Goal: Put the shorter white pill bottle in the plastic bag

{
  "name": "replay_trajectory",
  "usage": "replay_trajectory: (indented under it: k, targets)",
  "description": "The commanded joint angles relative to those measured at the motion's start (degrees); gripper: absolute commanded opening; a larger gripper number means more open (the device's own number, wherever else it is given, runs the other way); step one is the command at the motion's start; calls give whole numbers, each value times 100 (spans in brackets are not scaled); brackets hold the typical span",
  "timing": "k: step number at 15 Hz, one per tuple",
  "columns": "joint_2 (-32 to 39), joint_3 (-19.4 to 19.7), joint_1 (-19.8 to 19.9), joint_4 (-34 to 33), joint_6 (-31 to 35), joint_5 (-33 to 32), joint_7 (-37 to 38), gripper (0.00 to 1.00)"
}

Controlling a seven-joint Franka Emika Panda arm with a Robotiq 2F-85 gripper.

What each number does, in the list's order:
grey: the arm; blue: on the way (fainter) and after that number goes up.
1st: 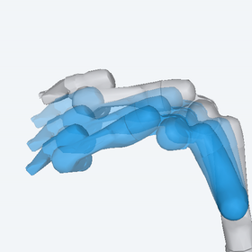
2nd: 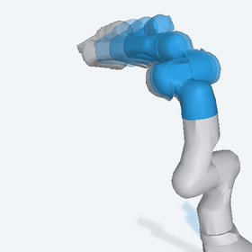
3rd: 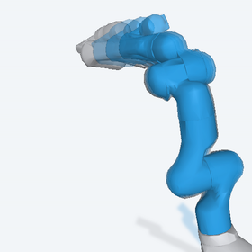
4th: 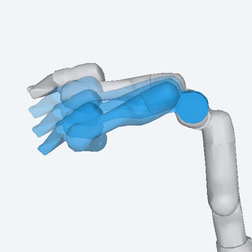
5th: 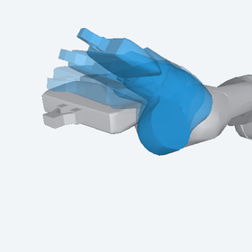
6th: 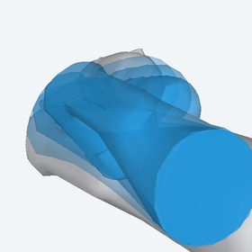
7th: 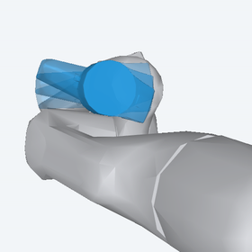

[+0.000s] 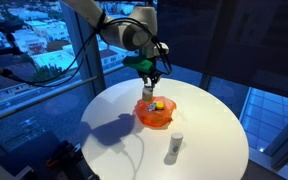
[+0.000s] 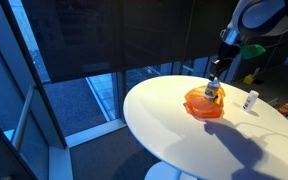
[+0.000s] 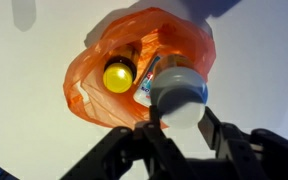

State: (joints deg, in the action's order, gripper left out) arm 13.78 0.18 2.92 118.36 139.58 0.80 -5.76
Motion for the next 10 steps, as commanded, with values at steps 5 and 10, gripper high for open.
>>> replay_trajectory:
  k: [5,10]
  targets:
    - [455,27,81,-17,348,15,-282,19]
    - [557,84,150,132,387,-10,-261,19]
